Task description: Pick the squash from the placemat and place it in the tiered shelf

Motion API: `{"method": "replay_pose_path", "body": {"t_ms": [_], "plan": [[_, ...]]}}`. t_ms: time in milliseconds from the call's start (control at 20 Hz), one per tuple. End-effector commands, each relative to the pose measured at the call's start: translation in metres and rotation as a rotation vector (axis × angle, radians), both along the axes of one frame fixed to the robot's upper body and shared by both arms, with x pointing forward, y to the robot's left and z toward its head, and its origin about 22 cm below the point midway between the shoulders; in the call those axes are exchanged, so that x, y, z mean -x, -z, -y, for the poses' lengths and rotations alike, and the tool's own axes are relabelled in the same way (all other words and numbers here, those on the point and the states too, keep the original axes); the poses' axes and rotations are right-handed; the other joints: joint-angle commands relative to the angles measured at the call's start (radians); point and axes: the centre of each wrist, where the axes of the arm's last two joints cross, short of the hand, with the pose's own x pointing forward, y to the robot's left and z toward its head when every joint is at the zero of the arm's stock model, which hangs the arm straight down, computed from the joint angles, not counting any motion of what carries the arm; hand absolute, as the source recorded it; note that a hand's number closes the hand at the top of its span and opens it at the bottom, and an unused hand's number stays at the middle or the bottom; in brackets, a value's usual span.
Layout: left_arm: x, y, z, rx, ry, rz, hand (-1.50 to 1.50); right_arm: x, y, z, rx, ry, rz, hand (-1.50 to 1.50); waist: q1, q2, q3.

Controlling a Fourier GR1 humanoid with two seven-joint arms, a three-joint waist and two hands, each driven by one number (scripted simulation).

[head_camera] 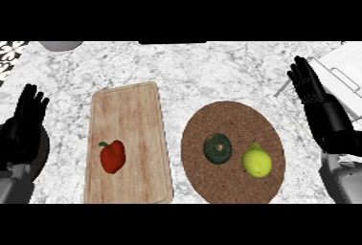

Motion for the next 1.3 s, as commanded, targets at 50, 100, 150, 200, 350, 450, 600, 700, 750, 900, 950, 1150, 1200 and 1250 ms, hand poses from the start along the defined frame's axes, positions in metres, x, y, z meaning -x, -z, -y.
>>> {"method": "replay_pose_path", "body": {"t_ms": [50,100,150,200,350,450,600,700,750,900,950,1150,1200,1250], "plan": [[0.006,-0.014,0.027,-0.039,0.02,0.02,0.0,0.001,-0.02,-0.025,-0.016,0.006,-0.04,1.5,0.027,-0.008,-0.009],[-0.006,-0.025,0.04,-0.053,0.033,0.019,0.0,0.0,-0.01,-0.058,-0.047,0.007,-0.024,1.5,0.029,-0.007,-0.009],[-0.003,-0.03,0.038,-0.072,0.057,0.03,0.0,-0.009,-0.02,-0.084,-0.039,-0.005,-0.046,1.5,0.039,-0.007,-0.009],[0.003,-0.026,0.046,-0.084,0.062,0.046,0.0,-0.012,-0.023,-0.101,-0.055,-0.022,-0.054,1.5,0.044,-0.008,-0.009],[-0.002,-0.024,0.052,-0.054,0.1,0.004,0.0,-0.006,0.022,-0.074,-0.167,0.384,-0.164,-1.5,0.017,-0.006,-0.008],[0.008,-0.024,0.058,-0.038,0.108,-0.007,0.0,-0.004,0.017,-0.082,-0.304,0.24,-0.117,-1.5,0.031,-0.006,-0.008],[0.018,-0.023,0.064,-0.044,0.096,-0.001,0.0,0.019,0.01,-0.067,-0.274,0.099,-0.061,-1.5,0.025,-0.007,-0.008],[0.01,-0.033,0.07,-0.06,0.086,-0.01,0.0,0.04,-0.023,-0.068,-0.157,0.013,-0.045,-1.5,0.017,-0.011,-0.009],[0.013,-0.036,0.069,-0.058,0.096,0.001,0.0,0.038,-0.034,-0.068,-0.103,-0.025,-0.071,-1.5,0.02,-0.012,-0.009],[0.012,-0.04,0.064,-0.055,0.088,-0.015,0.0,0.048,-0.038,-0.067,0.149,-0.088,-0.154,-1.5,0.014,-0.017,-0.01],[0.012,-0.03,0.064,-0.045,0.084,-0.019,0.0,0.045,-0.059,-0.063,0.235,-0.079,-0.164,-1.5,0.01,-0.017,-0.013],[0.009,-0.03,0.064,-0.063,0.096,-0.017,0.0,0.051,-0.072,-0.085,0.463,-0.116,-0.253,-1.5,0.023,-0.011,-0.013],[0.009,-0.029,0.063,-0.055,0.098,-0.004,0.0,0.045,-0.088,-0.078,0.572,-0.082,-0.242,-1.5,0.028,-0.013,-0.016],[0.016,-0.028,0.064,-0.061,0.106,-0.017,0.0,0.057,-0.087,-0.088,0.634,-0.055,-0.233,-1.5,0.028,-0.021,-0.016]]}}
